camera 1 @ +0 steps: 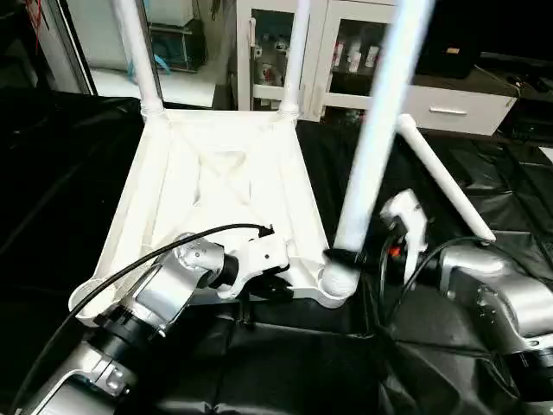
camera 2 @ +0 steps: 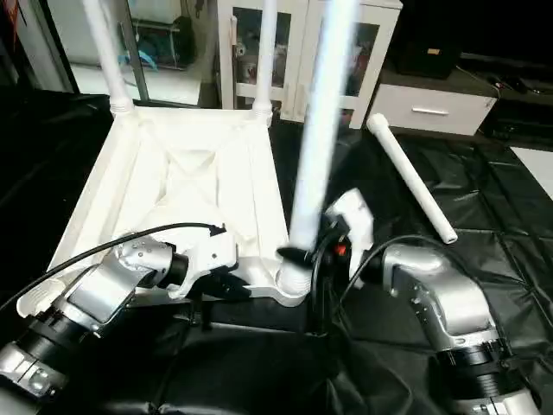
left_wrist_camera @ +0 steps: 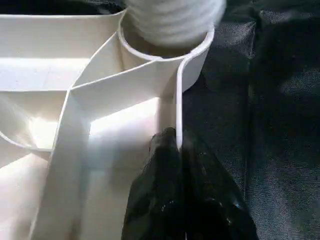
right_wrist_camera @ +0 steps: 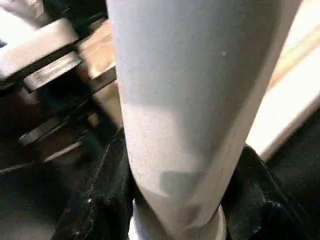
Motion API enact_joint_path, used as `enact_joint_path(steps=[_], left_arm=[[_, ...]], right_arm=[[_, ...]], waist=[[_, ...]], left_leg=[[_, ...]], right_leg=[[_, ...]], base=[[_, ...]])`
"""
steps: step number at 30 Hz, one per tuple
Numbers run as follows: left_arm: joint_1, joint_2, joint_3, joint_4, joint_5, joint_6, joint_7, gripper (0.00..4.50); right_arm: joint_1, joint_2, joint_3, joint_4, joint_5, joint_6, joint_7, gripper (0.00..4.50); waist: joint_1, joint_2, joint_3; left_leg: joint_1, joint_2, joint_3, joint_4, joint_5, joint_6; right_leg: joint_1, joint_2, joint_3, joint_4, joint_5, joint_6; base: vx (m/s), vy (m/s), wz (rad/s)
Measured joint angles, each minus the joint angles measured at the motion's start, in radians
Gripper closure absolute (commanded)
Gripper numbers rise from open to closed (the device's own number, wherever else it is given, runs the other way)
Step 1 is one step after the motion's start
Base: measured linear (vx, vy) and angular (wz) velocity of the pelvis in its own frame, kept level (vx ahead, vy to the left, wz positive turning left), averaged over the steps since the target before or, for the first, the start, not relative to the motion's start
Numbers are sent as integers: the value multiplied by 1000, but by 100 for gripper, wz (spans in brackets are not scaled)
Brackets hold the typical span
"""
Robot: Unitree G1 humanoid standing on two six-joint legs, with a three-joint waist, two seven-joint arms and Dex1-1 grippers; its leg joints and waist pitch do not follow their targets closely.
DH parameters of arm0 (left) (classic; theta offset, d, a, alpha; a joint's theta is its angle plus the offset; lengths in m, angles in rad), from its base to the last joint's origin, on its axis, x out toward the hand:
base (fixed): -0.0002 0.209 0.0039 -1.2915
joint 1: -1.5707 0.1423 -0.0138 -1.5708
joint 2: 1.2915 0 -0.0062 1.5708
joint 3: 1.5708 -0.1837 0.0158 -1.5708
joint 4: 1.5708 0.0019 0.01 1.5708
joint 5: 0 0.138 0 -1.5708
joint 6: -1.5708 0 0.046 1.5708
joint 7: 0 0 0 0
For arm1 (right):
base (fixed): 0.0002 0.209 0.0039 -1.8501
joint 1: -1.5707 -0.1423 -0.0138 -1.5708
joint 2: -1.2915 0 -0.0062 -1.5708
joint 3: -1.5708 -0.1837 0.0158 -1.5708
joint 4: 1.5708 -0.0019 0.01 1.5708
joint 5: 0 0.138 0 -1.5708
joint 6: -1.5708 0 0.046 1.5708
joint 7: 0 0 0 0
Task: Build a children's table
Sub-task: Insert table leg to table base
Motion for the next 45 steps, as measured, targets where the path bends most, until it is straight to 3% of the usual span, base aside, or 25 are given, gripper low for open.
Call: enact_joint_path(steps=[8,23,33,45], left_arm=[[-9,-8,-1,13,1,3,-4,450],[-11,-2,3,25,1,2,-8,450],[-24,-19,8,56,-8,2,-8,450],[-48,-45,22,104,-16,1,3,450]], right_arm=[[-31,-2,5,34,-5,18,12,262],[-60,81,-11,168,-20,-51,11,262],[29,124,-92,165,15,-120,-14,262],[156,226,-204,136,70,-229,-90,263]], waist=[[4,-2,0],[-4,-5,-3],[1,-4,-4],[2,5,0]], left_leg=[[0,0,1,0,0,0],[2,0,1,0,0,-1],[1,0,1,0,0,-1],[0,0,1,-2,0,-1]], right_leg=[[0,0,0,0,0,0],[1,0,0,0,0,-1],[1,0,0,0,0,0],[1,0,1,-2,-2,4]], base=[[0,0,0],[0,0,0],[0,0,0],[0,0,0]])
